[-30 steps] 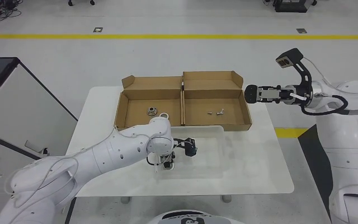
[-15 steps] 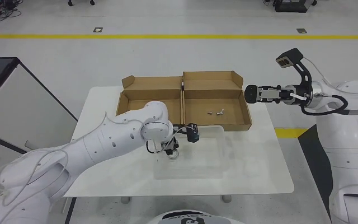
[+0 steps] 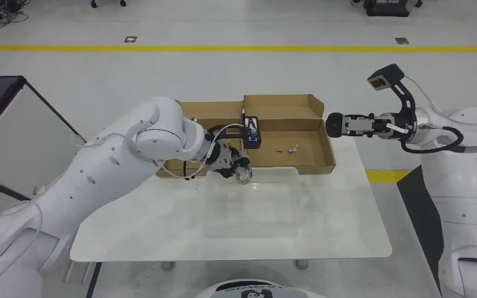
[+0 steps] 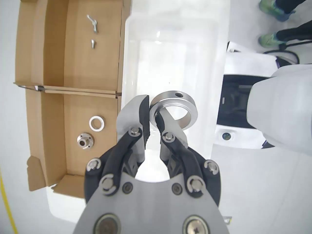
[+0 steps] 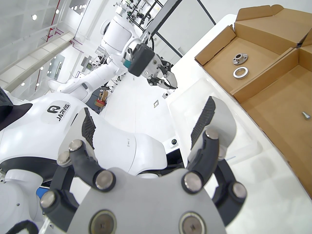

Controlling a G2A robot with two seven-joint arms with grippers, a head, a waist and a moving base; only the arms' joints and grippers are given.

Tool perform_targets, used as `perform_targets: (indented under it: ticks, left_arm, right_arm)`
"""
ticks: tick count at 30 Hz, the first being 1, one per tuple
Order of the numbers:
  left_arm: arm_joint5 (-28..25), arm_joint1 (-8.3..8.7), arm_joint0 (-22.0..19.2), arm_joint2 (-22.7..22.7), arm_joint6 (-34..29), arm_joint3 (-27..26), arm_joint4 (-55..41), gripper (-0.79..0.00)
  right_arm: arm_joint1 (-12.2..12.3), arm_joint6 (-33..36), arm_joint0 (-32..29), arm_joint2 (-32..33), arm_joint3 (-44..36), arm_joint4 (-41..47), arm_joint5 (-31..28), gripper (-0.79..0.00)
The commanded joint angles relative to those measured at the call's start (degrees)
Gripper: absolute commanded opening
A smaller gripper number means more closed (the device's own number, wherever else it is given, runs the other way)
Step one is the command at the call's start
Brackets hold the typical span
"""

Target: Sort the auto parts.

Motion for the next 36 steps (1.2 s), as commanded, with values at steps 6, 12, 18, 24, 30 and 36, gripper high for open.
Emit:
perform_targets:
  ticks: [6, 12, 18, 24, 30, 36]
  left_arm:
    - [-9.14, 2.41, 6.07, -7.97, 9.45, 0.14, -5.41, -0.785]
    - [-15.23, 2.72, 7.71, -9.9, 14.22, 0.42, -5.76, -0.785]
    - [-15.23, 2.72, 7.71, -9.9, 14.22, 0.42, -5.76, -0.785]
    - [-14.48, 3.08, 10.54, -15.79, 26.95, 4.45, -8.4, -0.785]
    - [-22.35, 3.3, 12.98, -20.23, 36.12, 7.54, -17.03, -0.785]
    - [-24.81, 2.78, 14.59, -22.47, 42.42, 3.58, -26.73, -0.785]
  right_arm:
    - [0.0, 0.0, 0.0, 0.0, 0.0, 0.0, 0.0, 0.0]
    - [0.0, 0.0, 0.0, 0.0, 0.0, 0.0, 0.0, 0.0]
    - [0.0, 0.0, 0.0, 0.0, 0.0, 0.0, 0.0, 0.0]
    - [0.0, 0.0, 0.0, 0.0, 0.0, 0.0, 0.0, 0.0]
    - [0.0, 0.0, 0.0, 0.0, 0.0, 0.0, 0.0, 0.0]
    - [0.0, 0.0, 0.0, 0.0, 0.0, 0.0, 0.0, 0.0]
